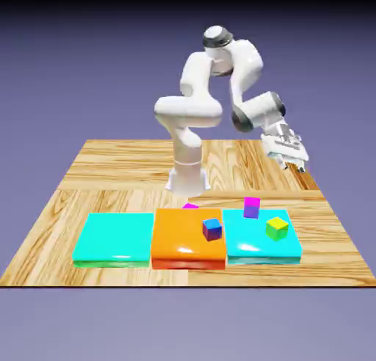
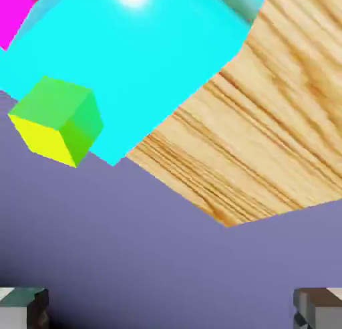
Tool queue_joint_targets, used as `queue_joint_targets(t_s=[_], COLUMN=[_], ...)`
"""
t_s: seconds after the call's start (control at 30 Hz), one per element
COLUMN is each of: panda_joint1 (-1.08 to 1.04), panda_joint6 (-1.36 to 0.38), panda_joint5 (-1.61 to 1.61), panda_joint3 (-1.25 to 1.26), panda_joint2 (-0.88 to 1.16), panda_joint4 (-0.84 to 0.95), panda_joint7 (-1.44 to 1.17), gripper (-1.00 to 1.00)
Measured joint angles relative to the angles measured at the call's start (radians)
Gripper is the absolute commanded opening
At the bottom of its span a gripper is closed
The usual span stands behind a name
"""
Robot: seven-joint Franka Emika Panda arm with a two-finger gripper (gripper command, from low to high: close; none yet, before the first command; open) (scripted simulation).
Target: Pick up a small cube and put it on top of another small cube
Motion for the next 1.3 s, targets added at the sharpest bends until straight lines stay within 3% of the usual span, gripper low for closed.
queue_joint_targets(t_s=[0.43, 0.7, 0.83, 1.1, 1.13, 1.3], panda_joint1=[-0.096, 0.078, 0.045, -0.173, -0.183, -0.075], panda_joint6=[0.07, 0.303, 0.4, 0.203, 0.194, 0.292], panda_joint5=[-0.549, -0.5, -0.659, -0.581, -0.577, -0.618], panda_joint3=[0.471, 0.761, 0.906, 0.998, 1.003, 0.958], panda_joint2=[-0.156, -0.34, -0.444, -0.507, -0.51, -0.479], panda_joint4=[0.009, 0.015, 0.002, 0.052, 0.055, 0.029], panda_joint7=[-0.371, -0.355, -0.396, -0.453, -0.456, -0.428], gripper=[0.0, 0.0, 0.0, 0.0, -1.0, -1.0])
